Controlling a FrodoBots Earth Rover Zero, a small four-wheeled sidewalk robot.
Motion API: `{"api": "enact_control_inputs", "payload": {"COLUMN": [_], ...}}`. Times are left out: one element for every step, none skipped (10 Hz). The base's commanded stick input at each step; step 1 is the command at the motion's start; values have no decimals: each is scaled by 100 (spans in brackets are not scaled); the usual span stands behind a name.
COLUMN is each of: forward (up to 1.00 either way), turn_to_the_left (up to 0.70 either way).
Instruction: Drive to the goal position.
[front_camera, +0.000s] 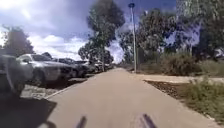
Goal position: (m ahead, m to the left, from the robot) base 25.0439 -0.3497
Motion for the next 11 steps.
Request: {"api": "enact_control_inputs", "payload": {"forward": [100, 100, 100, 100, 100, 100, 100, 100, 100, 100, 100], "turn_to_the_left": [0, 0, 0, 0, 0, 0, 0, 0, 0, 0, 0]}}
